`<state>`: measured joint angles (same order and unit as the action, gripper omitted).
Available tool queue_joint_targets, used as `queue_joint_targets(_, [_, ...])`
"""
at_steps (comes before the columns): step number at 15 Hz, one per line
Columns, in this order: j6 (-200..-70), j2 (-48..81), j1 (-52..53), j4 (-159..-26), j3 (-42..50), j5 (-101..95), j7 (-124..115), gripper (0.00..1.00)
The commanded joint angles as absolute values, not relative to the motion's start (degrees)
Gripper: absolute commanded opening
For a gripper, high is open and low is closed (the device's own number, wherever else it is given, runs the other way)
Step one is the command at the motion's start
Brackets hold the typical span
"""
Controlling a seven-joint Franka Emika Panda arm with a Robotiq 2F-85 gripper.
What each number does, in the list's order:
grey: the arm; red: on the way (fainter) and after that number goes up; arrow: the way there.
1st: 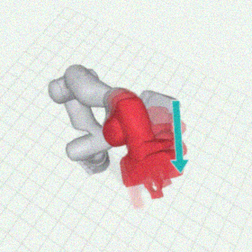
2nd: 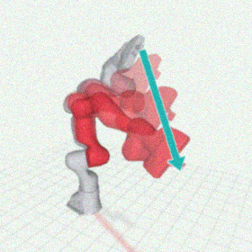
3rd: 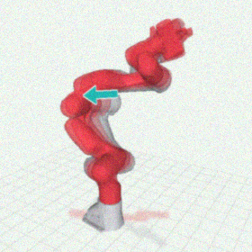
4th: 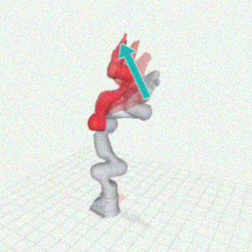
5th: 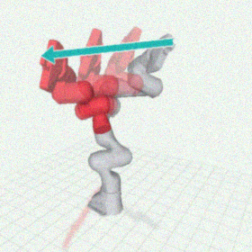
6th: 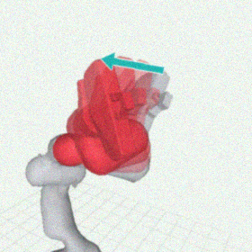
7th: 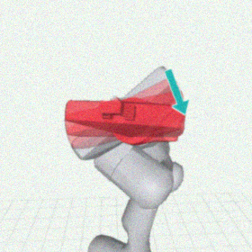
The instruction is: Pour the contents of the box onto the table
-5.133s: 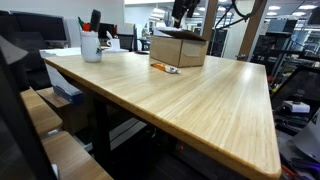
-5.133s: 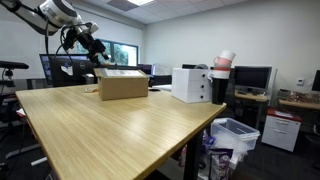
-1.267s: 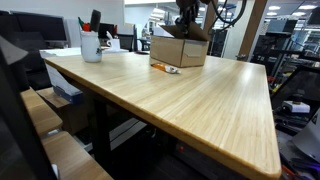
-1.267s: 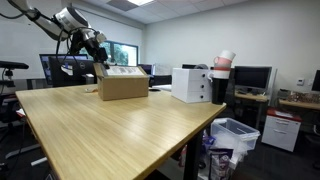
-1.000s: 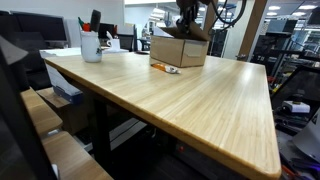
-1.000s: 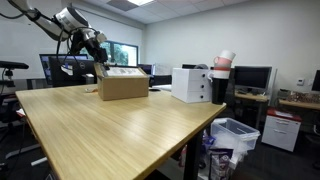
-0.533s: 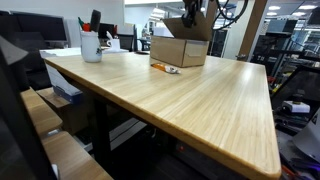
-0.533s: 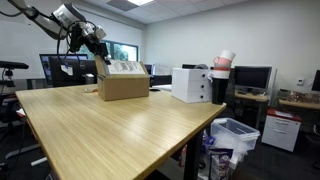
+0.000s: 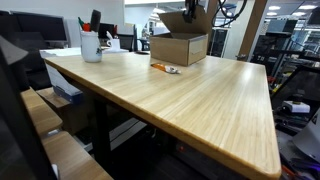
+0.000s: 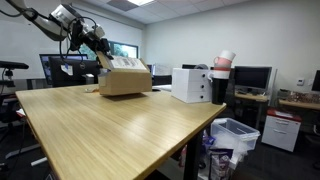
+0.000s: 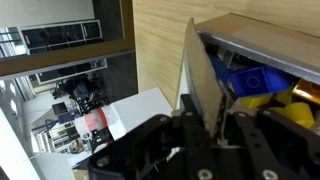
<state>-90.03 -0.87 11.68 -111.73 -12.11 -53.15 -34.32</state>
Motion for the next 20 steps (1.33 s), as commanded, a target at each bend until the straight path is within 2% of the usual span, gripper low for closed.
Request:
queue_joint_targets(1, [-86.57,-1.65,12.31,-111.55,-12.82,-58.41,-30.87,0.03])
queue_joint_targets(8, [-80.16,-1.31,13.85,-111.14,-14.30,-66.00,-31.88,0.02])
queue_joint_targets(20, [-79.58,2.20,15.37,-113.72,-15.37,-62.26,-31.38,0.02])
